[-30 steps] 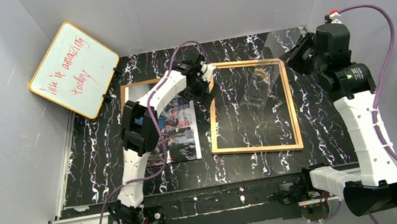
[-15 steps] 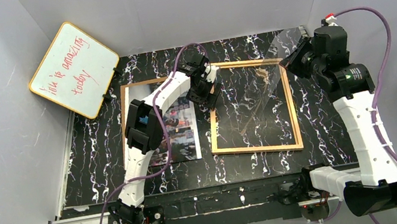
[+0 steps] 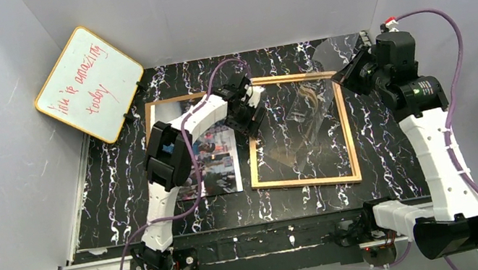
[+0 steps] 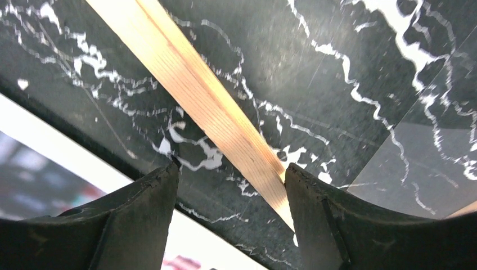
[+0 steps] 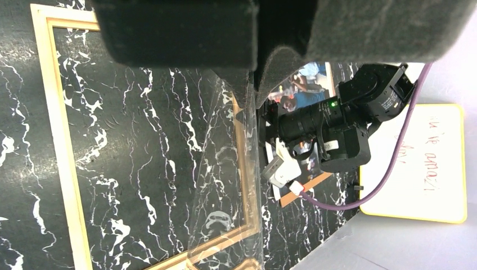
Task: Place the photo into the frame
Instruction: Move the photo frame to the center of the board.
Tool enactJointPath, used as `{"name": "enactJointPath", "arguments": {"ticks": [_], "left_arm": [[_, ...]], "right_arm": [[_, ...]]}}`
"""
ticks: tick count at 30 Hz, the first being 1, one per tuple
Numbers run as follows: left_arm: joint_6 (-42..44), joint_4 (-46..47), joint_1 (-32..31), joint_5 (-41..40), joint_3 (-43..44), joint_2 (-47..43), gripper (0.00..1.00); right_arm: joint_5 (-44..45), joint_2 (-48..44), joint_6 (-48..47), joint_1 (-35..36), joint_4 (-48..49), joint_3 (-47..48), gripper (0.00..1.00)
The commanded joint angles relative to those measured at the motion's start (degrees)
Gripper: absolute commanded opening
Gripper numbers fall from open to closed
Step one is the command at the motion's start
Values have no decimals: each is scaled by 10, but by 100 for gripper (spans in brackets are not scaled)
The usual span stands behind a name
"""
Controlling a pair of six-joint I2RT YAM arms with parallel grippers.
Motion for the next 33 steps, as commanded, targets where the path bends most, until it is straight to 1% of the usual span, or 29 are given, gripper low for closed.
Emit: {"name": "enactJointPath", "arguments": {"ticks": [1, 8, 16, 18, 19, 24, 29, 33], "left_arm": [[35, -33, 1, -58, -72, -43, 67], [49, -9, 5, -77, -150, -95, 68], [55, -5, 26, -89, -162, -113, 70], [51, -6, 32, -84, -161, -118, 74], [49, -7, 32, -76, -156, -122, 76], [35, -30, 34, -22, -99, -154, 98], [38, -79, 53, 48, -10, -195, 98], [25, -94, 99, 63, 40, -214, 98]], "right_arm": [[-38, 1, -6, 0, 45, -9, 1], [-71, 14, -21, 0, 49, -6, 1], [-122, 36, -38, 0, 40, 25, 1], [-137, 46, -43, 0, 37, 39, 1], [-144, 51, -44, 0, 36, 46, 1], [-193, 81, -53, 0, 32, 87, 1], [-258, 120, -54, 0, 20, 143, 1], [-315, 141, -32, 0, 43, 165, 1]]}}
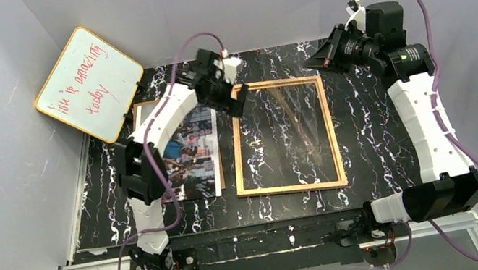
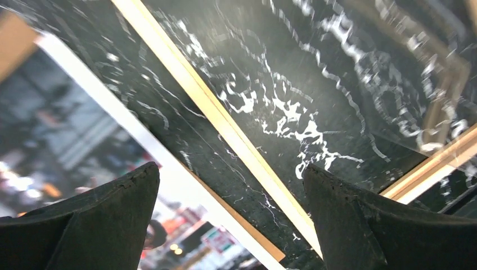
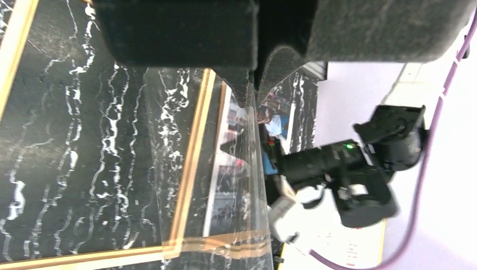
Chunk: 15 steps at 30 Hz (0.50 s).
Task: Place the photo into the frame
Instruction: Move the photo frame to the center of the board.
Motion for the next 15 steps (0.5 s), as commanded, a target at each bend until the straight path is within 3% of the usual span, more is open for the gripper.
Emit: {"name": "enactJointPath", "arguments": {"ticks": [1, 9, 12, 15], "left_arm": [[-21, -43, 64, 40, 65, -78, 98], [-64, -4, 222, -76, 32, -66, 98], [-84, 13, 262, -118, 5, -68, 98], [-75, 14, 274, -154, -15, -68, 98]], "right_arm": [[-109, 14, 23, 1, 41, 43, 1], [-285, 19, 215, 6, 233, 16, 1], [-315, 7, 295, 6, 323, -47, 1], [-317, 6, 310, 6, 359, -118, 1]]}}
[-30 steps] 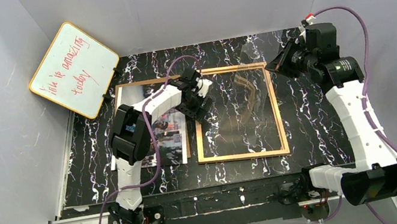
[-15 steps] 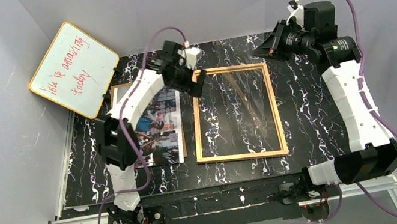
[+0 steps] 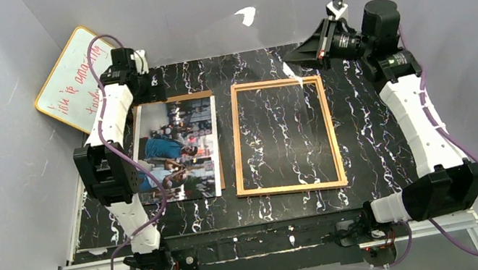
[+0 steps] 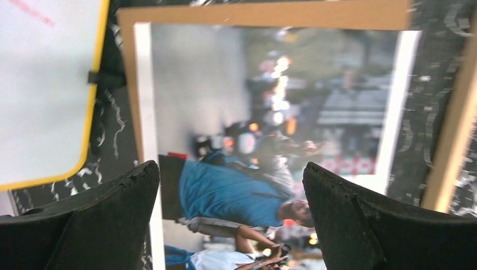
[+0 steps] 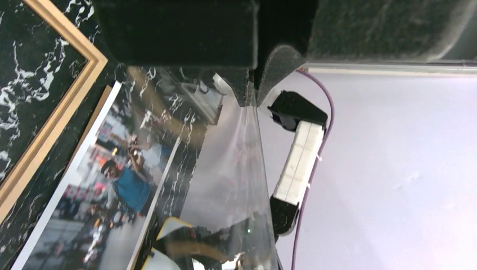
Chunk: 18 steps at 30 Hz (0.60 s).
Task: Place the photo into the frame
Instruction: Move the photo frame to the center of the board, then place the photo frame item in the photo frame.
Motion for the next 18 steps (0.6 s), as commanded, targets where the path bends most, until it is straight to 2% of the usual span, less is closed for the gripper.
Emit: {"name": "enactJointPath", "arguments": {"ticks": [1, 4, 7, 11, 18], "left_arm": [[-6, -1, 4, -63, -32, -15, 98], [22, 7, 4, -37, -66, -31, 98], [48, 11, -3, -22, -104, -45, 98], [100, 19, -28, 7, -179, -68, 98], [184, 40, -108, -56, -274, -89, 98]], "right_arm": [[-56, -10, 86, 2, 128, -101, 1], [-40, -8, 84, 0, 162, -192, 1], [17, 0, -3, -1, 94, -227, 1], [68, 16, -87, -8, 63, -270, 1], [165, 72, -202, -11, -16, -262, 1]]}}
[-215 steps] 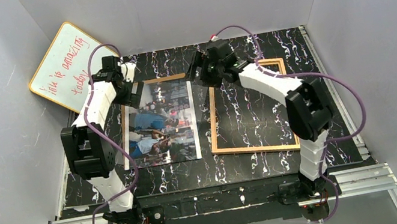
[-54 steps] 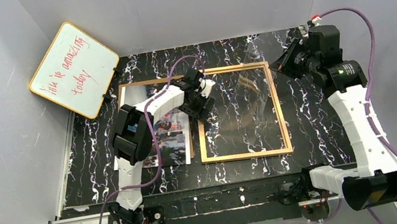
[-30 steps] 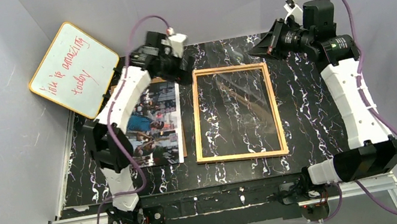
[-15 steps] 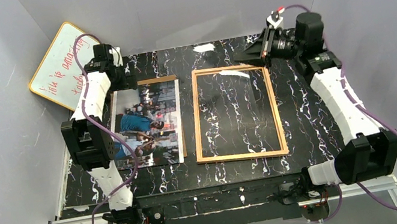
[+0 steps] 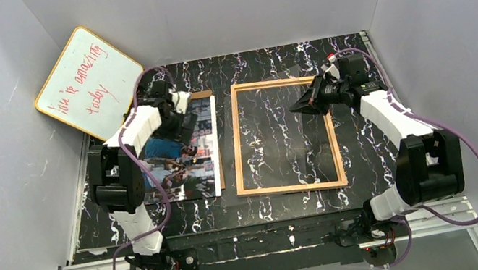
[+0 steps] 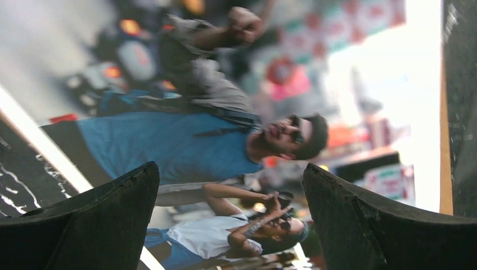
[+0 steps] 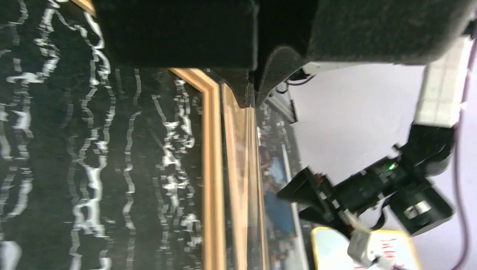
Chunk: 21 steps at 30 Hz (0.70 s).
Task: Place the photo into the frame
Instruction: Place the photo frame item in the photo frame.
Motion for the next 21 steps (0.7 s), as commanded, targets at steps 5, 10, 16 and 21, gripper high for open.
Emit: {"name": "enactJointPath", "arguments": {"ticks": [5, 10, 16, 21], "left_arm": [[84, 27, -88, -81, -55, -42, 98], [89, 38, -119, -115, -53, -26, 98], [95, 39, -141, -136, -40, -6, 98], [98, 38, -148, -142, -33, 3, 98]], "right_arm": [[110, 74, -135, -7, -96, 48, 1], [132, 98, -153, -7, -90, 55, 1], [182, 105, -186, -7, -111, 74, 1], [164, 79, -217, -7, -72, 53, 1]]}}
